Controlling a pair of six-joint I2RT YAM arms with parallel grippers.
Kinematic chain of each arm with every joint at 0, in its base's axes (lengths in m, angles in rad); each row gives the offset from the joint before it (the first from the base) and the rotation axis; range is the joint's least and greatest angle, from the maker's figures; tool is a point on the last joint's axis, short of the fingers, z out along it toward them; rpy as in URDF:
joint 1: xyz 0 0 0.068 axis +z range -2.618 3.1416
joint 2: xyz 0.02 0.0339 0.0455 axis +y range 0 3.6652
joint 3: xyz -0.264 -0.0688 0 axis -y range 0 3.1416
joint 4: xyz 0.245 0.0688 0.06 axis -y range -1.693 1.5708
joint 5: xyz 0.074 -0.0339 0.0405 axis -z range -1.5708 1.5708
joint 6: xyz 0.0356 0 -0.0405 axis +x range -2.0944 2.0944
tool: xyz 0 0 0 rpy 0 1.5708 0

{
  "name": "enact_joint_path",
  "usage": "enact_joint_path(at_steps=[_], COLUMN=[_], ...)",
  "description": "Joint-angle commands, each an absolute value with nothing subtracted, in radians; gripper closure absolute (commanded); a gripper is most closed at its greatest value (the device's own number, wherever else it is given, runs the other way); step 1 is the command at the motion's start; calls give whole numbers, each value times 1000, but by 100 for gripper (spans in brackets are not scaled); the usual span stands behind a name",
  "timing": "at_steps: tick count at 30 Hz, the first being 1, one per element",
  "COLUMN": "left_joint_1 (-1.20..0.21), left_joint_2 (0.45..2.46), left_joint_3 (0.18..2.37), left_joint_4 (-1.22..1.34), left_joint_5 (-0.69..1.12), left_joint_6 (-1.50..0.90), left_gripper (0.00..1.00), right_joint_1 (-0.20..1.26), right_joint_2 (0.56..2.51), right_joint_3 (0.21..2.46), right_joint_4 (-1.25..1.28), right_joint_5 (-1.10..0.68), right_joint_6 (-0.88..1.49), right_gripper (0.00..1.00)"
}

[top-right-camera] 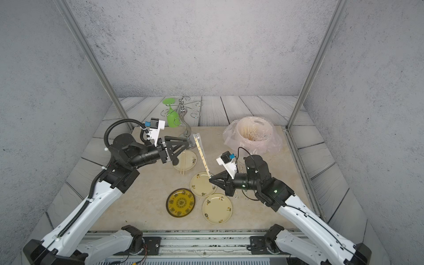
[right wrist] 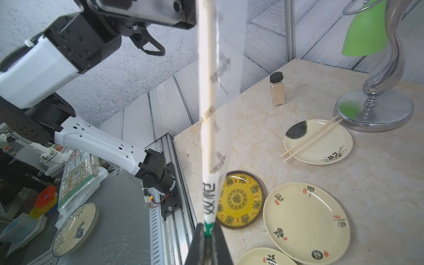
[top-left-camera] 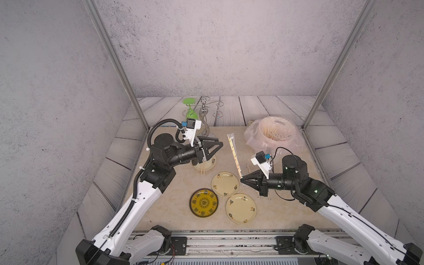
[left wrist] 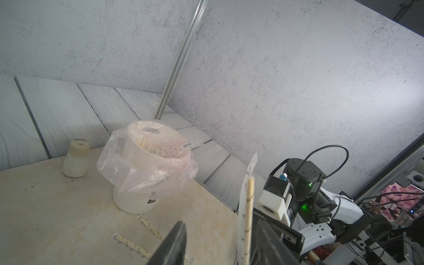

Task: Remove the packaging of disposable chopsticks
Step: Pick up the disposable chopsticks from the center of the board.

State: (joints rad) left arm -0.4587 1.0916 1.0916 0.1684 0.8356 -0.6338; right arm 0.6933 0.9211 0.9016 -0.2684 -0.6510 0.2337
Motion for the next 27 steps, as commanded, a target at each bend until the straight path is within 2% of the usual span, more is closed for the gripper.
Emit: enact_joint_path(at_steps=[1,6,9,13,18,21,22,23,25,27], left_joint_1=[-465,-464,-464,-464,-464,-466,-466,-465,-466,-466], left_joint_2=[1119,1162,1175,1178,1171,1162,1157,1153,1149,1151], left_joint_3=[1133,1157,1157,1157,1154,1157,1157,1158,1163,1170], left_joint_4=[267,273,298,283,269,257,256,255,248,243], left_joint_5=[919,918,928,931,937,928,925,921,923,951], left_joint_6=[-686,-681,-689,-674,-649,-647,-649,-652,-662,-672], left_gripper=[50,53,59,71,99,100,100,100,100,100], right_joint_1=[697,698,697,700,701,702,701,701,701,702], right_joint_2=[959,1002,1024,1039,1055,1055,1053,1051,1045,1043], right_joint_3=[921,925,931,936,946,951,950,949,952,955], right_joint_4=[-223,-207,-220,-216,-222,-227,-223,-218,-210,-199], right_joint_5=[-664,-709,-725,-728,-745,-748,-747,-745,-743,-727], right_joint_6=[221,209,199,198,184,176,175,176,175,173], right_gripper=[100,100,100,100,100,98,96,87,49,32])
